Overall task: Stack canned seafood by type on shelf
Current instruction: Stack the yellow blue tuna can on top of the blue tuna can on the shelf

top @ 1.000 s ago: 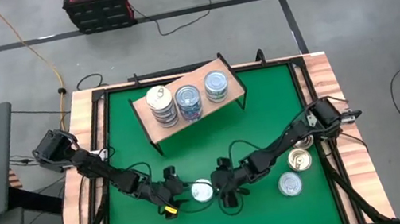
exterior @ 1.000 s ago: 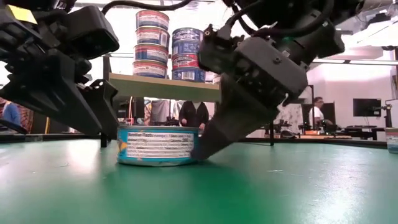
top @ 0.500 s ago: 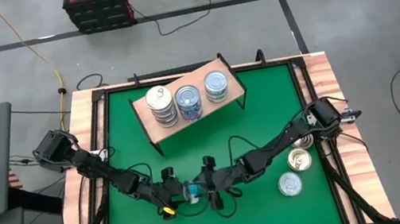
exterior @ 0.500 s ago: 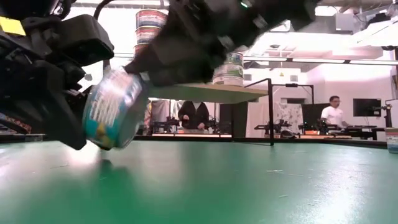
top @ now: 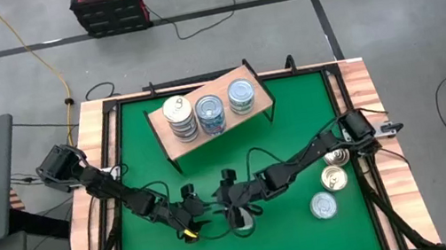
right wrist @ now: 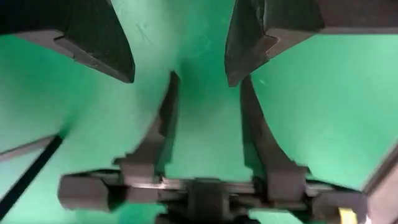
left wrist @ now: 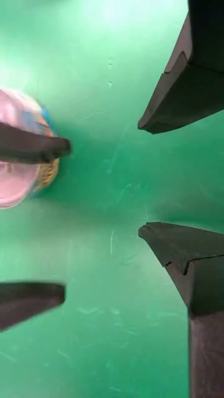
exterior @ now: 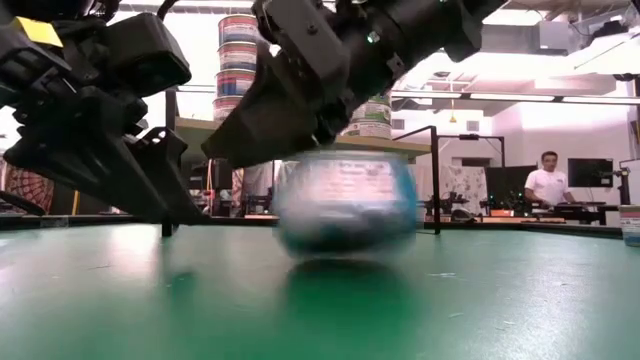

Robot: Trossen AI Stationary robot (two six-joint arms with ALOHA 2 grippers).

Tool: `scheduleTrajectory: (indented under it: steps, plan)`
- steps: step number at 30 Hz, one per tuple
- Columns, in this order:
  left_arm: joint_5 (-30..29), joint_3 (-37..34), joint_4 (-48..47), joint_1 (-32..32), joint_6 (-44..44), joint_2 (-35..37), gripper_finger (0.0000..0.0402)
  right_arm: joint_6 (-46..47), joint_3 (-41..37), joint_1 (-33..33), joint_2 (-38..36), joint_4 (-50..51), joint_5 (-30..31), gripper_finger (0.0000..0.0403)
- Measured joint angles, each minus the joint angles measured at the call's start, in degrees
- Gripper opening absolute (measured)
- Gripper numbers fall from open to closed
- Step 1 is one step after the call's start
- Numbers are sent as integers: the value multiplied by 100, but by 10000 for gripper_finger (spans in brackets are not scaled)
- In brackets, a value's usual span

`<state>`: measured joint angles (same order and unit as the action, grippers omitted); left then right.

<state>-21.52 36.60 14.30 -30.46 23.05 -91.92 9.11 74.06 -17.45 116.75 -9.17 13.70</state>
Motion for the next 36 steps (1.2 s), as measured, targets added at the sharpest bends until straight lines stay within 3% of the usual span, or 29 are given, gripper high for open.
scheduleTrajectory:
  steps: [2,8,14,18,24,36]
  plan:
    - [5,0,-3,-1,-23,0,236,-10,39,-2,-44,229,34,276]
    - [370,-4,550,-103,-203,-4,236,710,417,-272,-966,2339,336,276]
    - [-138,-7,1250,-144,-676,-4,236,1990,433,-930,-1128,5039,167,276]
    - [-151,88,1388,-63,-727,-45,236,3019,321,-1203,-1169,6092,-65,276]
    - [73,550,1894,-66,-1024,-901,236,3263,-238,-1324,-1150,5089,-186,276]
    - [-351,1669,681,-8,-881,-1891,236,2859,-601,-1156,-660,3480,-140,276]
